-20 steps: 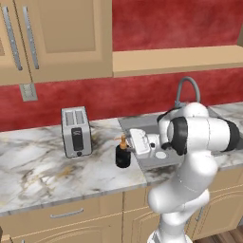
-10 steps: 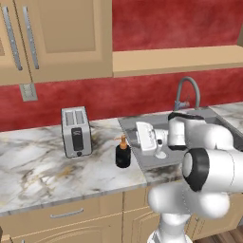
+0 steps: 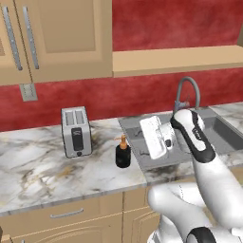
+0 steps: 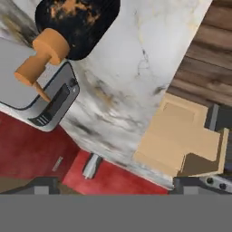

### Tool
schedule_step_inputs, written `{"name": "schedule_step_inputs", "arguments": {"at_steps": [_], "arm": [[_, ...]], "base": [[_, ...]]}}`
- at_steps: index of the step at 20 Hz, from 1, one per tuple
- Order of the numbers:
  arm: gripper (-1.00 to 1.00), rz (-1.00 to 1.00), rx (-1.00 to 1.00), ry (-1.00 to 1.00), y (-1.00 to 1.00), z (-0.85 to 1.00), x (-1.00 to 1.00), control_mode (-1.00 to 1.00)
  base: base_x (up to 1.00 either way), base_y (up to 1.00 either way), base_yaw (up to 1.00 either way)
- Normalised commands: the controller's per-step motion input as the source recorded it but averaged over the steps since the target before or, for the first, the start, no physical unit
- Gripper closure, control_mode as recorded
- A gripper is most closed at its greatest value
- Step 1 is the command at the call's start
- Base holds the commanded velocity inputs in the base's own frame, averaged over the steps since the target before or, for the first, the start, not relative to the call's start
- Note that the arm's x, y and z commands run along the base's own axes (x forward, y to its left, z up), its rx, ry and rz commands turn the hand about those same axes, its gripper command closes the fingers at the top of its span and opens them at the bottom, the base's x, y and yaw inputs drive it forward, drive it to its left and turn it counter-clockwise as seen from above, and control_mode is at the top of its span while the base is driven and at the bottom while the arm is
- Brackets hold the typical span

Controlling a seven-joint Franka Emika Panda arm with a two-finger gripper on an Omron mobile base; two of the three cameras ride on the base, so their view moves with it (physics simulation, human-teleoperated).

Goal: Restock the sink supplies by placing the sponge and soap dispenser on the counter and next to the sink. Make sure the soap dispenser is upright.

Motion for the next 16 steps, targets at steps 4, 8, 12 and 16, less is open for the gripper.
{"name": "schedule_step_inputs", "arguments": {"at_steps": [4,8,12,16], "arm": [[-1.00,0.05,-0.70,-0.16,-0.41,0.01,-0.36,-1.00],[-1.00,0.10,-0.64,-0.05,-0.70,-0.46,-0.28,-1.00],[-1.00,0.23,-0.66,-0.09,-0.93,-0.38,-0.16,-1.00],[-1.00,0.37,-0.55,-0.11,-0.68,-0.30,-0.06,-1.00]], "base": [[0.00,0.00,0.00],[0.00,0.00,0.00],[0.00,0.00,0.00],[0.00,0.00,0.00]]}}
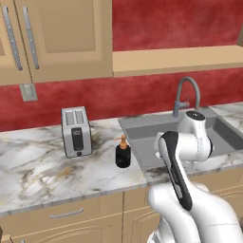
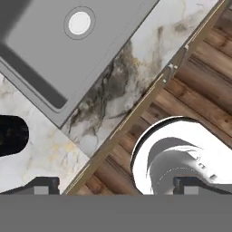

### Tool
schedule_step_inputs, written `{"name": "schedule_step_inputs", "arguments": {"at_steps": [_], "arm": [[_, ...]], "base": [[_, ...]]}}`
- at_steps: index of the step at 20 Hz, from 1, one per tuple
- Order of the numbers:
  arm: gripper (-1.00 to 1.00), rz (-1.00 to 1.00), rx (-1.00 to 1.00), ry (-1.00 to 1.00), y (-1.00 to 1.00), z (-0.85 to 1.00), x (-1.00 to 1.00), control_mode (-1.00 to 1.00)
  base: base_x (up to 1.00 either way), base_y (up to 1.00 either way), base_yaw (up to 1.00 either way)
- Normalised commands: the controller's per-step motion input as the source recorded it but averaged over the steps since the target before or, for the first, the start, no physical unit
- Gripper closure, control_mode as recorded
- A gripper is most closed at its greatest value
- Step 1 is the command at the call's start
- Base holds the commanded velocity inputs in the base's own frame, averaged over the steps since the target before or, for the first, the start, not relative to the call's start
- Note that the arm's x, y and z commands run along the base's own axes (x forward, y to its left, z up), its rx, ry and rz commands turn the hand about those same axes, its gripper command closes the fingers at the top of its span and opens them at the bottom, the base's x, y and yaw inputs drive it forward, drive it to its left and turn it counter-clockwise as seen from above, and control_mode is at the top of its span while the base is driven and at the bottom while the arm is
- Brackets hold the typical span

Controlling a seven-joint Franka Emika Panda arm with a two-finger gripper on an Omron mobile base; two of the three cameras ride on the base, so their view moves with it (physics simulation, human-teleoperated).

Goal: Restock the sink supplies by placing the sponge and soap dispenser on the counter and next to the sink. Make sure the soap dispenser is upright.

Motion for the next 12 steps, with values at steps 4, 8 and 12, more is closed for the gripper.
{"name": "schedule_step_inputs", "arguments": {"at_steps": [4,8,12], "arm": [[-1.00,0.34,-0.18,-0.02,0.01,-0.05,-0.04,-1.00],[-1.00,0.11,-0.04,0.11,0.04,-0.22,0.00,-1.00],[-1.00,0.02,0.00,0.04,0.12,-0.13,-0.13,-1.00]], "base": [[0.00,0.00,0.00],[0.00,0.00,0.00],[0.00,0.00,0.00]]}}
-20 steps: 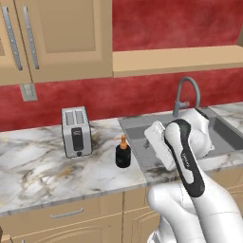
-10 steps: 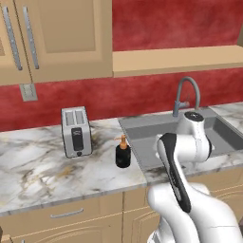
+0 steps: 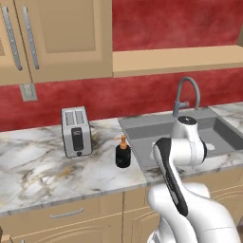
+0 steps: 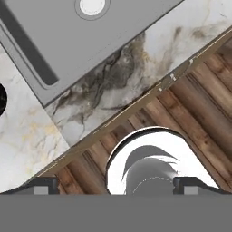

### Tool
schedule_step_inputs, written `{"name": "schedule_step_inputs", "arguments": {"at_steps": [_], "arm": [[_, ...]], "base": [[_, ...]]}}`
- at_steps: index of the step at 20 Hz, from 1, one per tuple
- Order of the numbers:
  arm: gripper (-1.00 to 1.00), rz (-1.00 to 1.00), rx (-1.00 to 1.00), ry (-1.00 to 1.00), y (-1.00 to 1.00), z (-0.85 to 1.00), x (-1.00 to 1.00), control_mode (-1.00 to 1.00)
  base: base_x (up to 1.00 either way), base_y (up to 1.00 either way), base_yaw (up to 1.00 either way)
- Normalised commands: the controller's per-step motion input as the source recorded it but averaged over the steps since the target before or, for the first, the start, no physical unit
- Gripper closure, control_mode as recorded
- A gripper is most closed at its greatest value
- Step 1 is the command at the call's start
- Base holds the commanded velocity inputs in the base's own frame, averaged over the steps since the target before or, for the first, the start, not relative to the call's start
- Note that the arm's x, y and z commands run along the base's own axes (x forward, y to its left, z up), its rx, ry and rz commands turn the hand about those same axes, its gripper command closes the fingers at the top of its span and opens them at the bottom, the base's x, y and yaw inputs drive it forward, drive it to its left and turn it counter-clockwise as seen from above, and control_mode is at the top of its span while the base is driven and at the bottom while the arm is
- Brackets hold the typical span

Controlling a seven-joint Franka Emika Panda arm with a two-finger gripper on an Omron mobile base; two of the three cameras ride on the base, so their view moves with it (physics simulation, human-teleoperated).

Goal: Restock the sink supplies by placing the sponge and soap dispenser on the counter and next to the sink. Make sure the soap dispenser is upright.

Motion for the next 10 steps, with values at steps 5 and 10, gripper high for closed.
{"name": "schedule_step_inputs", "arguments": {"at_steps": [5,10], "arm": [[-1.00,0.02,0.00,0.00,0.06,-0.03,-0.20,1.00],[-1.00,0.00,0.00,0.00,0.00,0.00,0.00,1.00]], "base": [[-0.80,0.38,0.16],[-1.00,0.57,0.35]]}}
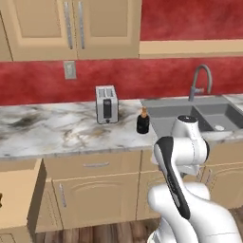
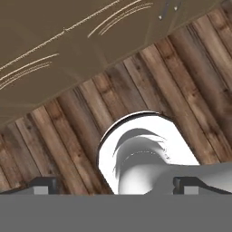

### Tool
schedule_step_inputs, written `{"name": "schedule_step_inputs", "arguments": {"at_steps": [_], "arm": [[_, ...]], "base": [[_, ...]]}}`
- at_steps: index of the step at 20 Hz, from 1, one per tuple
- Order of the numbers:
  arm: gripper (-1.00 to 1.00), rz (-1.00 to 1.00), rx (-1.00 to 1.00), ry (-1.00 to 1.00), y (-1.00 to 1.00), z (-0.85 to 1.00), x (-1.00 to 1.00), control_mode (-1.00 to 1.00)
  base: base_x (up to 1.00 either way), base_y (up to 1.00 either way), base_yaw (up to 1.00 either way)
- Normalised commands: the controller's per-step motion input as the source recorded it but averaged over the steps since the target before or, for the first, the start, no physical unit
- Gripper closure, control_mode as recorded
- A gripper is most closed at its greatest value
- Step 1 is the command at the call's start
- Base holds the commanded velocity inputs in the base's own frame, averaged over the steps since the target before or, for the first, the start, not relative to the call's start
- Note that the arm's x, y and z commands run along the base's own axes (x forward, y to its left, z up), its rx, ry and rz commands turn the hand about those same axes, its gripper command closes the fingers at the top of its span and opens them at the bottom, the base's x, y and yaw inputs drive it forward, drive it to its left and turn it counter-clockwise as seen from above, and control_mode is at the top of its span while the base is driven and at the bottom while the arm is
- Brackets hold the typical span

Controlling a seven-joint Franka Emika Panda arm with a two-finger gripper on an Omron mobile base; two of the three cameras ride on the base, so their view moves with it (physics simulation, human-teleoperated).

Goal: Restock the sink supplies by placing the sponge and soap dispenser on the counter and next to the sink. Make sure the soap dispenser is upright.

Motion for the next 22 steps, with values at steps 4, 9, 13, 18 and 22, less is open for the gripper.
{"name": "schedule_step_inputs", "arguments": {"at_steps": [4,9,13,18,22], "arm": [[-1.00,0.00,0.00,0.00,0.00,0.00,0.00,1.00],[-1.00,0.00,0.00,0.00,0.00,0.00,0.00,1.00],[-1.00,0.00,0.00,0.00,0.00,0.00,0.00,1.00],[-1.00,0.00,0.00,0.00,0.00,0.00,0.00,1.00],[-1.00,0.00,0.00,0.00,0.00,0.00,0.00,1.00]], "base": [[-1.00,0.64,0.35],[-0.45,0.99,0.18],[0.44,1.00,0.02],[0.41,1.00,-0.01],[0.61,0.97,-0.11]]}}
